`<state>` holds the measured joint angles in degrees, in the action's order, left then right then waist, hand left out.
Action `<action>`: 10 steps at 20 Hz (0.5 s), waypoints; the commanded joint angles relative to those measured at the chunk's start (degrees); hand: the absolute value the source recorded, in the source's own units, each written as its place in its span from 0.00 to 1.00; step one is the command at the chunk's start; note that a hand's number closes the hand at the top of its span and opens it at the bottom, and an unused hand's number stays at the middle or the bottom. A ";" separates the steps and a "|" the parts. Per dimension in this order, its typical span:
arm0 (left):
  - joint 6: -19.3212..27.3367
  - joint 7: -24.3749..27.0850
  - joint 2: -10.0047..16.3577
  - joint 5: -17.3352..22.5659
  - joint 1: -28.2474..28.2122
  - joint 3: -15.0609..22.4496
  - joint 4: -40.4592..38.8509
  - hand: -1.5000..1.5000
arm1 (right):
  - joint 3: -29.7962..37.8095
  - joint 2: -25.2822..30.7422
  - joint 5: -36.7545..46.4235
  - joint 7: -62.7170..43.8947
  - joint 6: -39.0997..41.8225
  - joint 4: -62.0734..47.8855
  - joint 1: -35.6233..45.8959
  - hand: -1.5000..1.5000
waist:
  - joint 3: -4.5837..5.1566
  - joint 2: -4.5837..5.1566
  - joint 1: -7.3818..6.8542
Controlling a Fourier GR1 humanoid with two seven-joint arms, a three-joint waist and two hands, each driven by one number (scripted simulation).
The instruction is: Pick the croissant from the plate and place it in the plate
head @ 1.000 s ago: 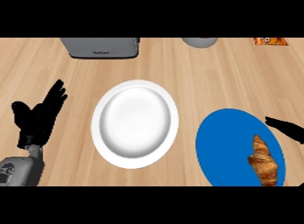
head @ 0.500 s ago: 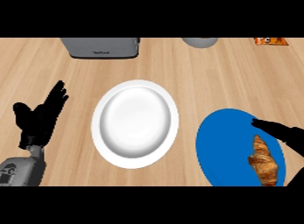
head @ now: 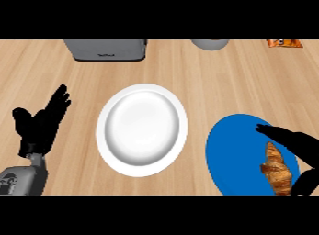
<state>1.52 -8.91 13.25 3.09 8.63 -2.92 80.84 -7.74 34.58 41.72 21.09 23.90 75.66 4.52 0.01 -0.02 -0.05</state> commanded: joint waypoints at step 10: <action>-1.80 3.41 -0.99 -1.39 -2.66 -1.24 -0.08 0.50 | -4.87 -2.91 8.58 5.27 1.99 1.10 -0.26 1.00 | 0.01 -0.01 0.03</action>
<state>0.36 -9.32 12.81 2.44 8.29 -4.05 81.67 -10.44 33.26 48.68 25.01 25.14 75.21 5.44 0.29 -0.22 -0.10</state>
